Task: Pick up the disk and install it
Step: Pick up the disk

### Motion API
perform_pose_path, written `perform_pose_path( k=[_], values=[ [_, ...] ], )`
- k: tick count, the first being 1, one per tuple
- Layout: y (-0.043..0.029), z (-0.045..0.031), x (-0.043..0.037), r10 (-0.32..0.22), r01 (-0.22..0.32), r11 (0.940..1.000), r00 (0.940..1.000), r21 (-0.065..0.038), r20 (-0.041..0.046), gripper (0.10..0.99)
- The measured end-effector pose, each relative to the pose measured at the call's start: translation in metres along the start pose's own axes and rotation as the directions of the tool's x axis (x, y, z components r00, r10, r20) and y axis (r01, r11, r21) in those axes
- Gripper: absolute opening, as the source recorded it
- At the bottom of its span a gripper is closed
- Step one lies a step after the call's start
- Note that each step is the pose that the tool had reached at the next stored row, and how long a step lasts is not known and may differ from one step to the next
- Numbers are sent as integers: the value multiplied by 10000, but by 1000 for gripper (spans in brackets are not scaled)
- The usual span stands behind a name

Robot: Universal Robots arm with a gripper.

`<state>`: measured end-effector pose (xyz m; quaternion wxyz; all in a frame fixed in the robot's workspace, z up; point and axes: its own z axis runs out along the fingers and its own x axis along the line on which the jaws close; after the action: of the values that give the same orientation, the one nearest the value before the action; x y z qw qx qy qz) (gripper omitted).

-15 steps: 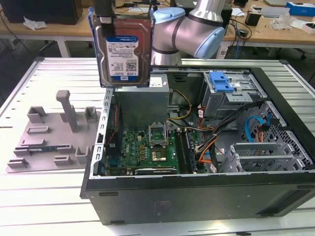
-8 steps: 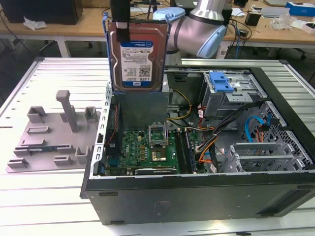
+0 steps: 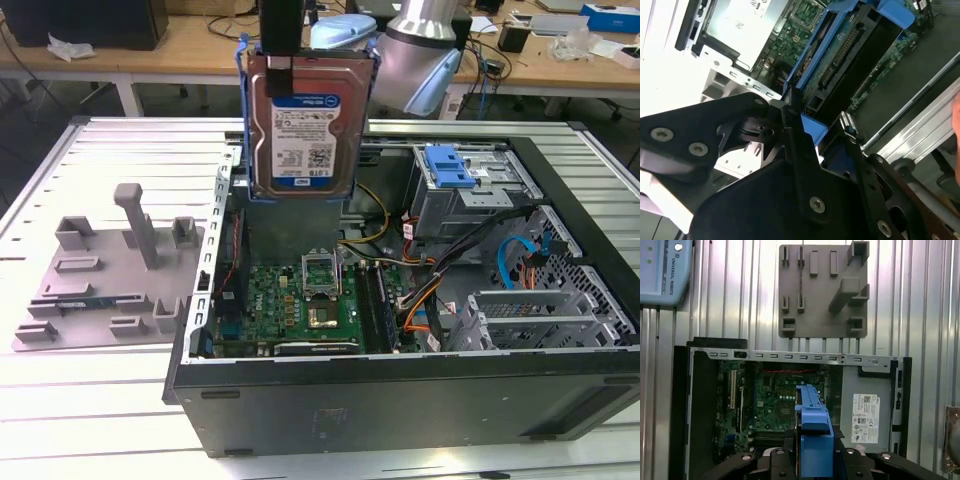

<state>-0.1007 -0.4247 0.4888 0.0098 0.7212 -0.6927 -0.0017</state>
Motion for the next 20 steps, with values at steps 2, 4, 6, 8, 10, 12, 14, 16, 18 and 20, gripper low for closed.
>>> perform_pose_path(
  k=[2,4,6,8,10,12,14,16,18,20],
  values=[
    [-49,0,46,1,-1,10000,10000,0,4,369],
    [-97,-1,94,0,0,10000,10000,0,9,369],
    [-153,-1,164,0,0,10000,10000,0,16,369],
    [-197,-1,222,1,-1,10000,10000,1,24,369],
    [-249,-1,289,-1,1,10000,10000,1,32,369],
    [-288,-1,339,0,0,10000,10000,1,40,369],
    [-358,-1,412,-2,2,10000,10000,2,52,369],
    [-428,-2,458,0,0,10000,10000,2,57,369],
    [-524,-3,517,0,0,10000,10000,2,65,369],
    [-614,-4,571,-2,2,10000,10000,3,72,369]
  ],
)
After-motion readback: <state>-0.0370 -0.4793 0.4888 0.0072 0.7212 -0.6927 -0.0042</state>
